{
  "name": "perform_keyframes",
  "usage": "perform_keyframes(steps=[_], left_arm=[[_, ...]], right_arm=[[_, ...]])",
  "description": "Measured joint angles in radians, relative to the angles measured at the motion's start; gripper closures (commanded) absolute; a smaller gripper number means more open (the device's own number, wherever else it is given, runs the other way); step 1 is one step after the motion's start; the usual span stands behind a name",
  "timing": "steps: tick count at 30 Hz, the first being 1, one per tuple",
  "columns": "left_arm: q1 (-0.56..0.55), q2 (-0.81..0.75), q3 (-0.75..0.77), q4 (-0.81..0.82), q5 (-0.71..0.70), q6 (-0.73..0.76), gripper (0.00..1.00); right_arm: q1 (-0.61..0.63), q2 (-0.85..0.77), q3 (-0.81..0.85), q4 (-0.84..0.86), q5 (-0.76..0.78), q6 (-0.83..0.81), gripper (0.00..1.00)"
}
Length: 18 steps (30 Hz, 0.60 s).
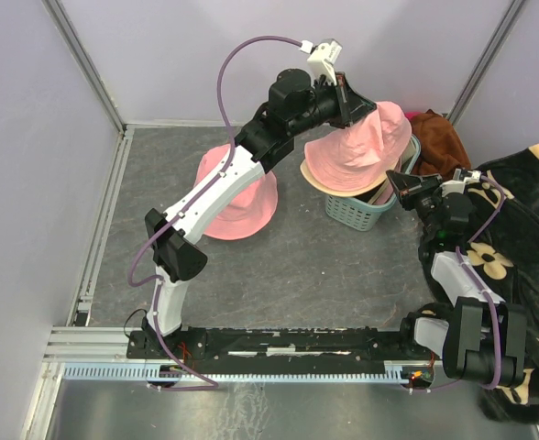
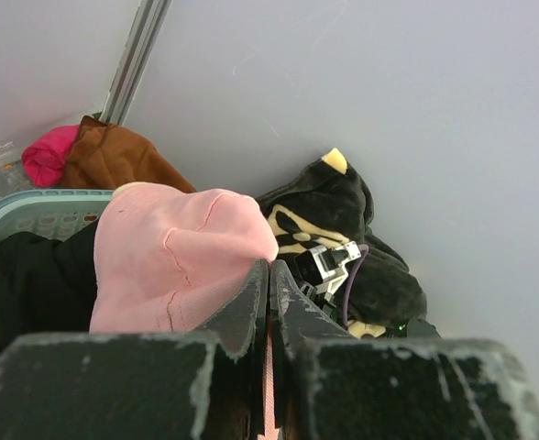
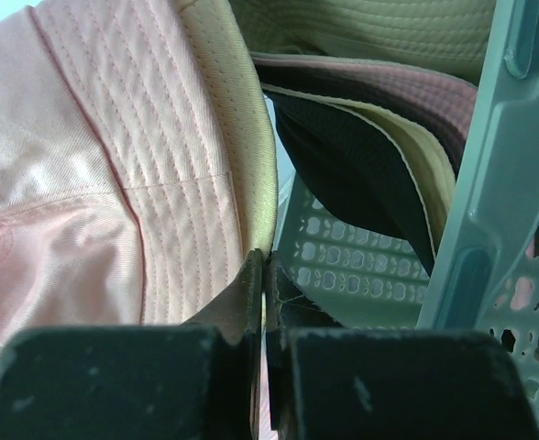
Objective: Stack the hats
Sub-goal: Stack the hat on the hat.
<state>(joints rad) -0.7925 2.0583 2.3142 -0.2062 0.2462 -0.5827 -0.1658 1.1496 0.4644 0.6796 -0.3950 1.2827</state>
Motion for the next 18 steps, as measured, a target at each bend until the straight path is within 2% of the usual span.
perform_keyframes(steps=[18], left_arm=[[-0.002, -0.007, 0.0, -0.076, -0.116, 0.068, 0.97]], right_arm=[[-0.009, -0.035, 0.0, -0.117, 0.029, -0.053, 0.99]])
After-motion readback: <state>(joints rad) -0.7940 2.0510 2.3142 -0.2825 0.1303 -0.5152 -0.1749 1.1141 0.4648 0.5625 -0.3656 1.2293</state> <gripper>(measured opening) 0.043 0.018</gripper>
